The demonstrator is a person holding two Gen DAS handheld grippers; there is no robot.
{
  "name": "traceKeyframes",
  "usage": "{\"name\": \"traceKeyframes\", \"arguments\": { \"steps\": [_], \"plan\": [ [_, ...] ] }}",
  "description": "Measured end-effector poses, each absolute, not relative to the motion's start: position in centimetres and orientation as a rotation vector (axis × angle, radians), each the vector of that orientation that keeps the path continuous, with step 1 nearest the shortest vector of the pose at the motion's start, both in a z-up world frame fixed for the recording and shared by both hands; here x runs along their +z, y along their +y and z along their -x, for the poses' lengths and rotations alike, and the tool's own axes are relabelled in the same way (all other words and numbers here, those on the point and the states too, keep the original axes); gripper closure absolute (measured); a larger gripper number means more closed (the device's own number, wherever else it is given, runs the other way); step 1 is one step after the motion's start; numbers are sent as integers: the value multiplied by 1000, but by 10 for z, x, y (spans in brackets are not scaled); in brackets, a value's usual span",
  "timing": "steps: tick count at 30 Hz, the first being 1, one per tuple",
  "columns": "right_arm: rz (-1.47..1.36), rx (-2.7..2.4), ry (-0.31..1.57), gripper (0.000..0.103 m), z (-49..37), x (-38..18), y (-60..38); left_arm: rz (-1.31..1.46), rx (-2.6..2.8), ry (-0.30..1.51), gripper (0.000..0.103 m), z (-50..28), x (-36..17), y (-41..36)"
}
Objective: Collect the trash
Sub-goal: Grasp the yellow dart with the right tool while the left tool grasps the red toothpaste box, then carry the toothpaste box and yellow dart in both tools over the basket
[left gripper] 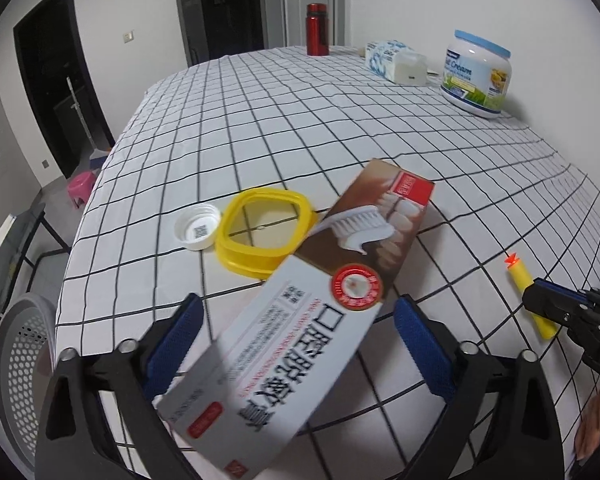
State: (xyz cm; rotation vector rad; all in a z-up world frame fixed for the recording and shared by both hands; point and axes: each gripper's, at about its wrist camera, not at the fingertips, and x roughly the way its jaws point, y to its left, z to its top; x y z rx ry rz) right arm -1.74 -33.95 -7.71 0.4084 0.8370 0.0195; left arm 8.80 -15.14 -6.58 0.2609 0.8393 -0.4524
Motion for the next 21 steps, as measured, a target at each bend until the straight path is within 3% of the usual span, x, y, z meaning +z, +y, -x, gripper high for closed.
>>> {"name": "traceKeyframes", "arguments": {
  "steps": [11, 21],
  "plan": [
    [-430, 19, 821, 91, 21, -77, -345, -276, -473, 836, 48, -67, -61, -163],
    [-427, 11, 812, 91, 27, -72, -345, -194, -485, 819, 50, -56, -46, -151]
  ]
}}
